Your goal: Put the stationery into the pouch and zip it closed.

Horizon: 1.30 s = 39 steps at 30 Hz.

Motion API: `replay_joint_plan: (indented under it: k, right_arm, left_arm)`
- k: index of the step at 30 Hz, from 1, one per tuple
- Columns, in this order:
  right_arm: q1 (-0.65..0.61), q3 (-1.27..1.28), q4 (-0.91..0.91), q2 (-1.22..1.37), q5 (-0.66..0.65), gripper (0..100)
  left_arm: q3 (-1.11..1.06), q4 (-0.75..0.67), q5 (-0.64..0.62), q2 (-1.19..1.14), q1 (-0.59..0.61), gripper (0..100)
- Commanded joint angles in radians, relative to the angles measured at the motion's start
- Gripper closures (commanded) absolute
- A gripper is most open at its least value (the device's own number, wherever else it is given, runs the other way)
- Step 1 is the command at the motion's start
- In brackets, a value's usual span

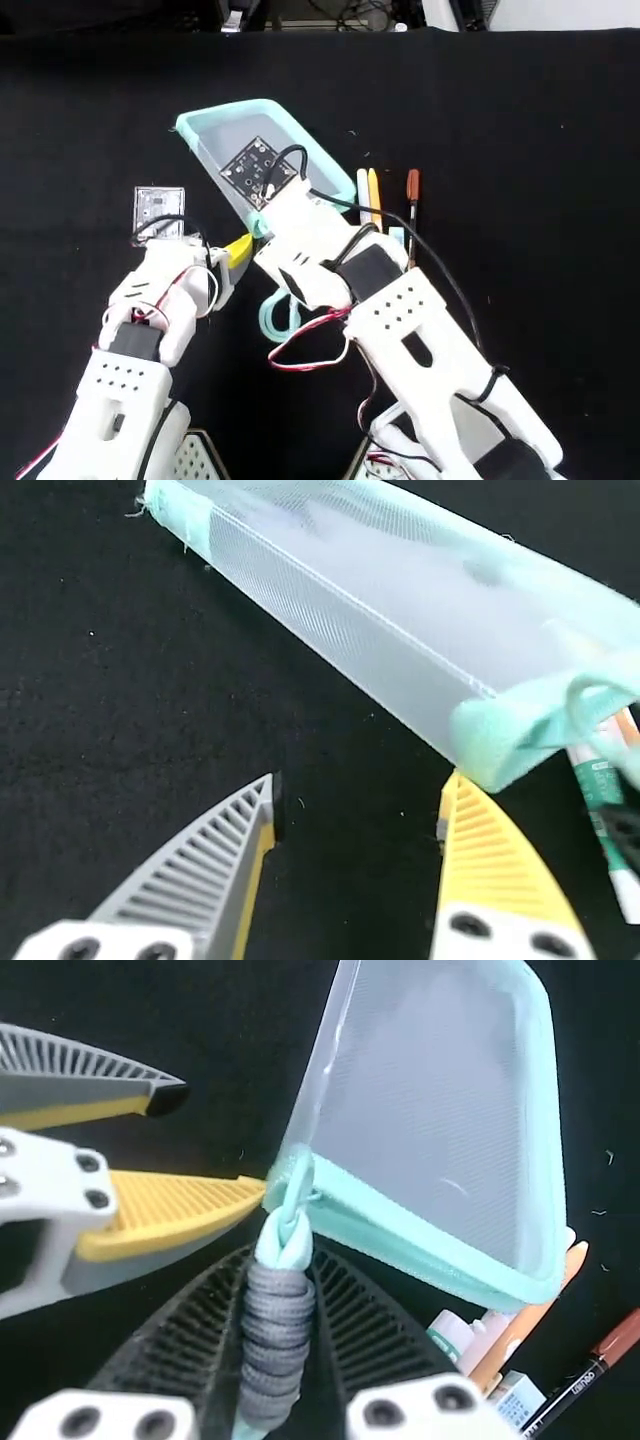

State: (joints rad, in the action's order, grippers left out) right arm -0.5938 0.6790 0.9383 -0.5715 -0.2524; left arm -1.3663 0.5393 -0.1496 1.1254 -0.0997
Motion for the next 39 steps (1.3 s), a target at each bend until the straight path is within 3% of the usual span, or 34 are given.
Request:
replay_joint_plan:
  k: [1, 6, 13, 21, 35, 39]
  right_arm:
    - [-0.015, -0.005, -0.021, -0.033, 0.009, 98.6]
    - [-0.015, -0.005, -0.023, -0.033, 0.006, 98.6]
    - [-0.015, -0.005, -0.02, -0.033, 0.005, 98.6]
    - [-0.017, -0.005, -0.012, -0.035, 0.003, 98.6]
    - [-0.075, -0.005, -0.002, -0.039, 0.002, 98.6]
    - [-0.075, -0.01, 0.02, -0.039, 0.0, 98.6]
  left_arm:
    - [0.088, 0.101, 0.0, 0.083, 0.007, 73]
    - [0.061, 0.158, 0.0, 0.244, 0.002, 73]
    - [-0.024, 0.157, 0.006, 0.376, -0.096, 73]
    - [-0.12, 0.011, 0.009, 0.377, -0.03, 73]
    - [-0.134, -0.008, 0.009, 0.377, -0.027, 73]
    - [-0.174, -0.084, 0.037, 0.351, -0.021, 73]
